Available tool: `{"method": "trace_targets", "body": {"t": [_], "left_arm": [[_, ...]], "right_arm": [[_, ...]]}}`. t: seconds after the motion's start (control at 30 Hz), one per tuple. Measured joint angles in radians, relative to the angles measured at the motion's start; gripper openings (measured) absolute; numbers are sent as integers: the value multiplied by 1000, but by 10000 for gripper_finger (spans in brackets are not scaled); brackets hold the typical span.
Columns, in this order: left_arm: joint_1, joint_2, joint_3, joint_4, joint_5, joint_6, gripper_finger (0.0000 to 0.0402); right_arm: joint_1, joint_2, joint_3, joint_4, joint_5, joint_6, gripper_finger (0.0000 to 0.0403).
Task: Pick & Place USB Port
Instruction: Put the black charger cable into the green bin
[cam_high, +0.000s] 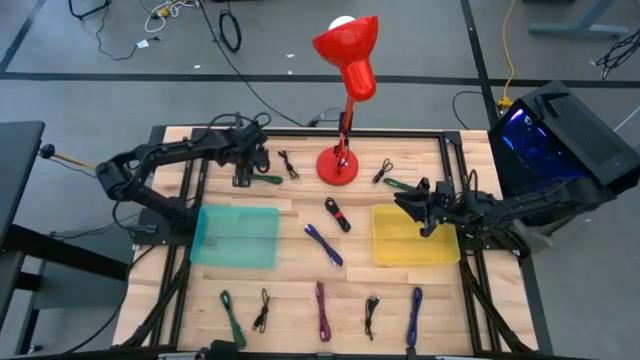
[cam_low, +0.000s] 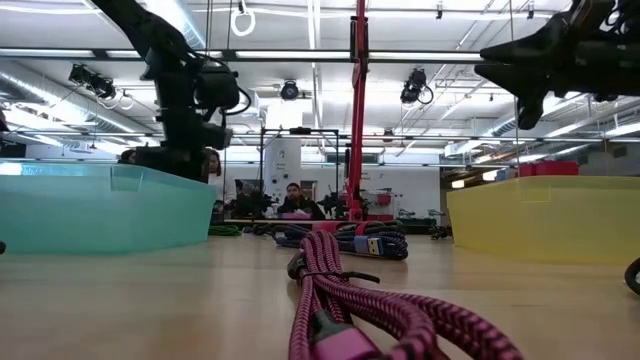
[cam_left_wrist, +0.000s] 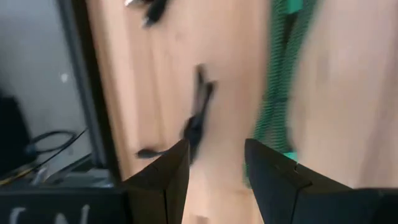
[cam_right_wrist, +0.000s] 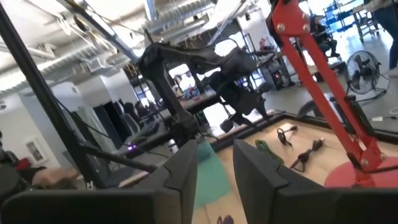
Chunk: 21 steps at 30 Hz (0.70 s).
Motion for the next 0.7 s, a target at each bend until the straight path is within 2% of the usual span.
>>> {"method": "trace_targets", "body": {"t": [0.2,0.47,0.7], "left_arm": [[42,58,0,79,-35,-7,161],[83,129,0,98,-5,-7,161],[104,183,0,144,14,-8,161]], "right_arm": [[1,122,0,124,-2,-2,107],[38,254,0,280,0,-51,107],[66,320,0,387,1,-87,107]]}}
